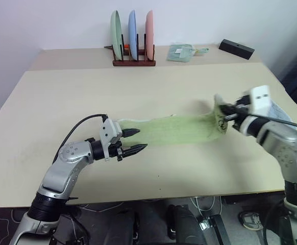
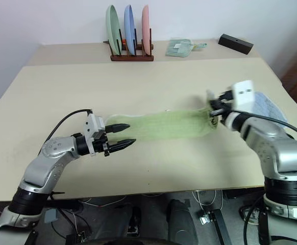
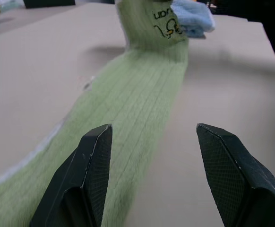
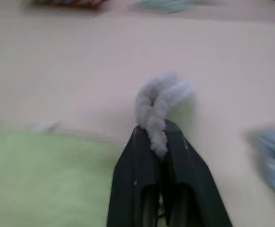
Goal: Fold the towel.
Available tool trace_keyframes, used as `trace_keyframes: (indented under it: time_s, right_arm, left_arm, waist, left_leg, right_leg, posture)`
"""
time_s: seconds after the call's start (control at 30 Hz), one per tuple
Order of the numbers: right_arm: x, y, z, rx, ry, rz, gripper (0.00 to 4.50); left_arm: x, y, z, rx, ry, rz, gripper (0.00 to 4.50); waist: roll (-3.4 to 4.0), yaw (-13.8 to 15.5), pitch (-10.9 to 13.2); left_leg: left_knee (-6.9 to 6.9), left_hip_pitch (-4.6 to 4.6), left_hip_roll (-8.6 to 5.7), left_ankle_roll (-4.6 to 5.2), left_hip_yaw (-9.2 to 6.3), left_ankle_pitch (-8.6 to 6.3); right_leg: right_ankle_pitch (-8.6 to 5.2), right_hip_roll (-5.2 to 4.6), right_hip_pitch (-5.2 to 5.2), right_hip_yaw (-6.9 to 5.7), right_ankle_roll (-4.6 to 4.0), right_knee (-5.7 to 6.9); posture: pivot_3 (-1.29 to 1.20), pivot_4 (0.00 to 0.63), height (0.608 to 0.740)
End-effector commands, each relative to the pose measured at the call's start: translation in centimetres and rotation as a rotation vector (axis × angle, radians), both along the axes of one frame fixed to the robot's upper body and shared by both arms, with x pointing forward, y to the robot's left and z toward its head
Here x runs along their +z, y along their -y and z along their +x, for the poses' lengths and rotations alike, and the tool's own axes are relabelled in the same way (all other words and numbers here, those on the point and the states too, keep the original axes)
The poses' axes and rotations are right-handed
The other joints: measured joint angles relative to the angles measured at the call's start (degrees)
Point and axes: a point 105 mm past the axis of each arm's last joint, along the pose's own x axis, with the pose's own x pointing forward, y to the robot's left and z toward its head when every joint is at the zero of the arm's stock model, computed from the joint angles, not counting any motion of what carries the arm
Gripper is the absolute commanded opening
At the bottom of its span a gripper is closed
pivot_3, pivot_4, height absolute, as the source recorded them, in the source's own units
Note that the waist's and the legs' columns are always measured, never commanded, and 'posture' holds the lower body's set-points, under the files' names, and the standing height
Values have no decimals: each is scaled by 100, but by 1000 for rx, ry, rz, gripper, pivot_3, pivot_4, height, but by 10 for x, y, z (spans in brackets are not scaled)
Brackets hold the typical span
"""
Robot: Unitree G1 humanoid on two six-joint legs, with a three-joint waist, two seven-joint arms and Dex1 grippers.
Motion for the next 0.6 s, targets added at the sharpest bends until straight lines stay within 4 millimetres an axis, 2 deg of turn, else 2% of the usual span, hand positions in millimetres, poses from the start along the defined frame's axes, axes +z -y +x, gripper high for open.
trace_keyframes:
  time_s: [0.03, 0.1, 0.2, 0.4, 0.5, 0.6]
  right_arm:
    - [-32, -37, -19, 253, -10, -263, 16]
    - [-42, -46, -22, 318, -19, -275, 16]
    - [-46, -57, -29, 399, -31, -257, 16]
    - [-48, -54, -18, 355, -17, -273, 16]
    - [-44, -56, -27, 411, -39, -240, 915]
    - [-28, -54, -35, 450, 3, -186, 2428]
  left_arm:
    - [10, -2, -1, 15, 53, -7, 2903]
    - [9, -3, -3, 25, 51, -9, 2903]
    - [8, -3, -6, 35, 48, -10, 2903]
    - [8, 0, -8, 37, 40, -16, 2903]
    - [6, 0, -9, 40, 31, -12, 2903]
    - [2, -2, -11, 50, 10, -8, 2903]
  waist:
    - [-4, 9, 0]
    - [-8, 17, 2]
    - [-9, 13, 3]
    - [-9, 81, 2]
    - [-9, 126, 2]
    - [-9, 127, 2]
  left_leg:
    - [0, 0, -1, 0, -2, 0]
    - [1, 0, -1, 0, -3, 0]
    - [6, -3, -3, 0, -2, 0]
    - [8, -2, -2, -1, -4, 0]
    - [8, -2, -2, -1, -4, -1]
    - [8, -3, -3, -1, -4, -1]
  right_leg:
    - [0, -1, 1, -1, 0, -1]
    - [-1, -2, 3, -1, 0, -5]
    - [0, -5, 3, 0, -1, -5]
    - [-2, -6, 3, -1, -5, -5]
    - [-2, -6, 3, -1, -5, -6]
    - [-1, -8, 5, -1, -6, -9]
  posture:
    - [0, 150, 737]
    - [0, 150, 737]
    - [0, 150, 737]
    - [0, 150, 737]
    - [0, 150, 737]
    - [0, 150, 737]
